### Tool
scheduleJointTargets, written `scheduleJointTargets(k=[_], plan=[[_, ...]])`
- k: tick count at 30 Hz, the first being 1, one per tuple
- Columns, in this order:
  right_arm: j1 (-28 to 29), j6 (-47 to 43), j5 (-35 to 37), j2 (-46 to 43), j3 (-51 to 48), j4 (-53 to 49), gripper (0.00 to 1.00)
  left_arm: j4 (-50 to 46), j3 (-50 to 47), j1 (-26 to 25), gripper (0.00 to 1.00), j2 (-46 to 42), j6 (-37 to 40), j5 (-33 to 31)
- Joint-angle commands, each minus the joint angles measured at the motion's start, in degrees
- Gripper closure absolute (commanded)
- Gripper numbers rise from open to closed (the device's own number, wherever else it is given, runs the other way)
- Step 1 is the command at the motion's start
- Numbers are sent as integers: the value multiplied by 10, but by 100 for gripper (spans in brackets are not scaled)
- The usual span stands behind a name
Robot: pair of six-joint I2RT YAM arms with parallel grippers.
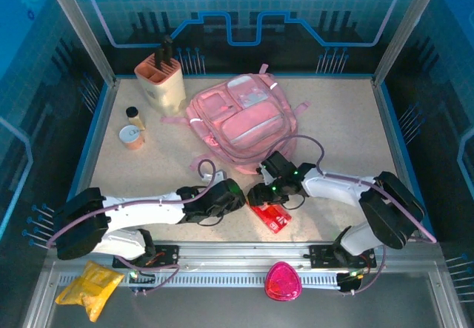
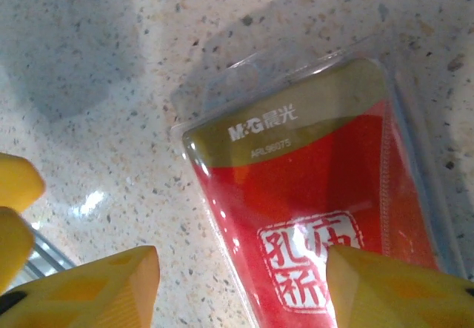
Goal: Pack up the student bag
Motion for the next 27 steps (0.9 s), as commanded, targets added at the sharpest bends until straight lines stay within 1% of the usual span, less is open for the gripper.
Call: scheduleJointTargets(k=[1, 4, 7, 9, 12, 15, 17, 21, 23, 25, 27], plan=[[-17, -16, 26, -63, -13, -76, 36, 41, -2, -17, 62, 23, -40, -9], [-59, -26, 21, -113, -48, -125, 33, 86, 6, -20, 63, 62, -49, 10], [-94, -37, 17, -144, -71, -162, 29, 125, 17, -21, 65, 99, -51, 27], [-109, -39, -7, -150, -83, -164, 27, 125, 27, -21, 66, 115, -53, 29], [-114, -40, -45, -140, -99, -142, 25, 105, 39, -20, 68, 133, -57, 18], [-115, -48, -55, -113, -101, -135, 24, 125, 46, -19, 72, 153, -58, 27], [-114, -48, -69, -105, -105, -125, 24, 116, 58, -19, 74, 165, -54, 26], [-113, -57, -107, -112, -110, -106, 27, 92, 57, -18, 81, 182, -66, 19], [-113, -60, -134, -117, -108, -96, 31, 86, 50, -16, 82, 186, -75, 14], [-113, -61, -166, -115, -107, -83, 34, 97, 44, -13, 84, 195, -77, 21], [-112, -67, -182, -109, -106, -76, 38, 110, 42, -13, 86, 204, -80, 27]])
